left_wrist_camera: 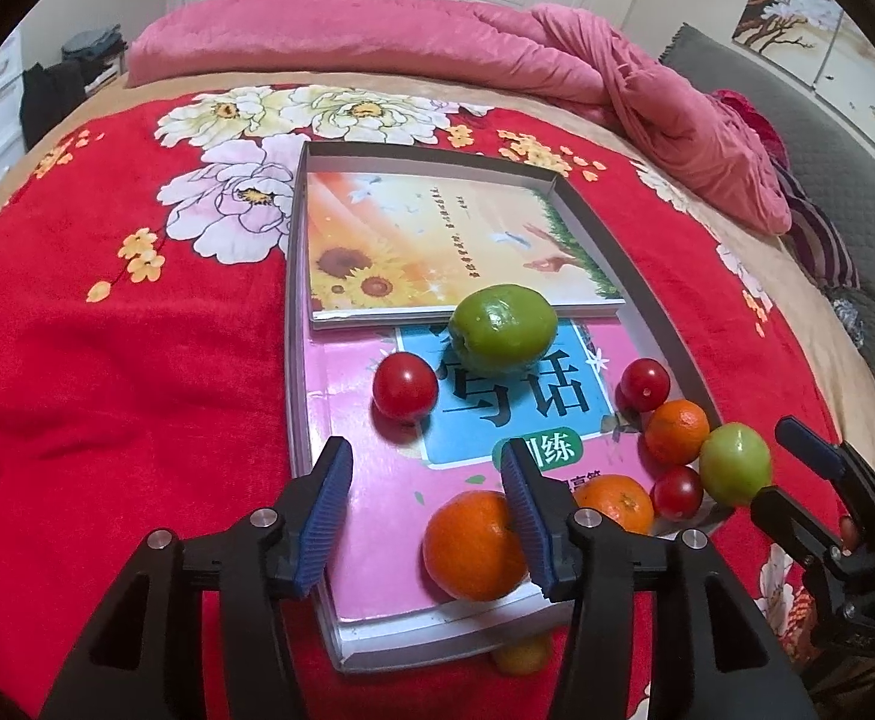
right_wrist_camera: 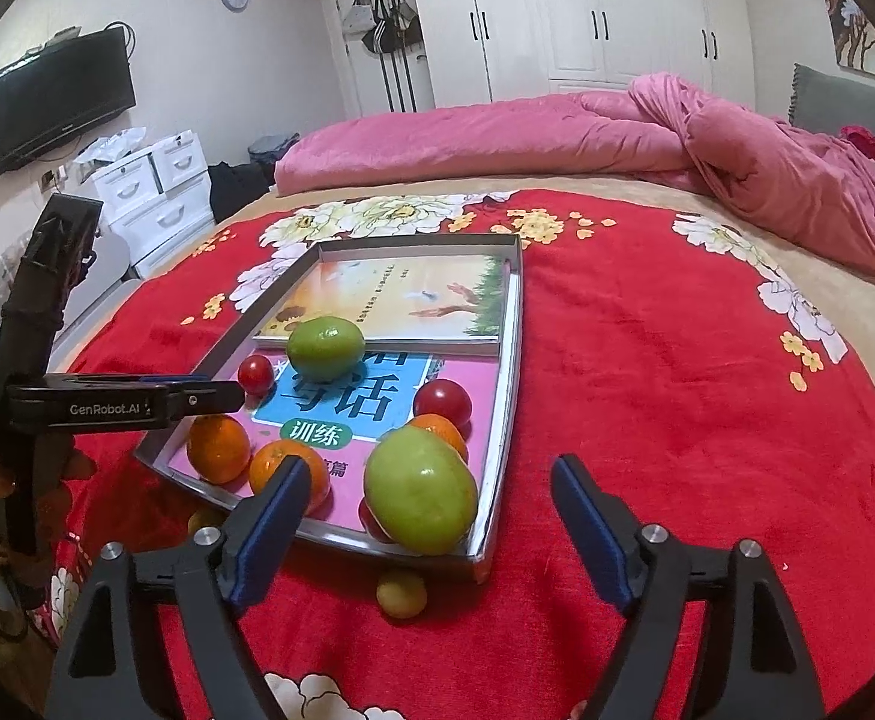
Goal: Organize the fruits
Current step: 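Withdraw both tools toward the kiwi and small yellow fruit on the bedspread, then grasp the brown kiwi with the left tool while the right tool grasps the small yellow fruit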
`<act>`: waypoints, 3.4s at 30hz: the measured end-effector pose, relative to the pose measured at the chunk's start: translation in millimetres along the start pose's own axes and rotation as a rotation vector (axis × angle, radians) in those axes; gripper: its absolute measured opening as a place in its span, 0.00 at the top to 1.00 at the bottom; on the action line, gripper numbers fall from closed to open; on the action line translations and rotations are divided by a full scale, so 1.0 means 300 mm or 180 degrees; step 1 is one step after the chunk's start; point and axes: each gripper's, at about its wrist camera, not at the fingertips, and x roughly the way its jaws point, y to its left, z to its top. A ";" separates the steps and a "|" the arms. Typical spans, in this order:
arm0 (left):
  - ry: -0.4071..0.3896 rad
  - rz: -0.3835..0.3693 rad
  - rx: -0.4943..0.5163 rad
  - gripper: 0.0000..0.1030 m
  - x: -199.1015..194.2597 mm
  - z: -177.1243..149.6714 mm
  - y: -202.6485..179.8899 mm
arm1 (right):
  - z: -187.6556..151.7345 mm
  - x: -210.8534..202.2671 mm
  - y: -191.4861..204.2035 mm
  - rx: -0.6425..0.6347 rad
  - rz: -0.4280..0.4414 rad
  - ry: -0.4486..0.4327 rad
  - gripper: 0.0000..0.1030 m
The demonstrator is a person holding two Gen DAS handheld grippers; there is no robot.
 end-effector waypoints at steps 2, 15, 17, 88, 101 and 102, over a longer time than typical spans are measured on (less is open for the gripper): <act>0.0003 0.0002 0.0001 0.46 -0.003 -0.001 0.000 | 0.000 0.000 0.001 -0.0006 -0.0012 -0.0004 0.18; -0.0150 0.0066 0.0096 0.32 -0.064 -0.009 -0.022 | 0.002 -0.005 0.003 0.0010 0.0007 0.0000 0.15; -0.0158 0.0058 0.0098 0.32 -0.075 -0.011 -0.025 | 0.002 -0.008 0.004 0.0012 0.0003 -0.0010 0.12; 0.0450 -0.0342 -0.0127 0.74 0.011 -0.215 -0.078 | -0.117 0.031 0.181 -0.0468 0.0510 0.0461 0.78; -0.0059 -0.0200 -0.0189 0.74 -0.189 -0.159 -0.027 | -0.076 -0.026 0.210 -0.0625 0.0502 0.0114 0.78; -0.0100 -0.0157 -0.0187 0.74 -0.197 -0.152 -0.019 | -0.073 -0.025 0.208 -0.0624 0.0485 0.0105 0.78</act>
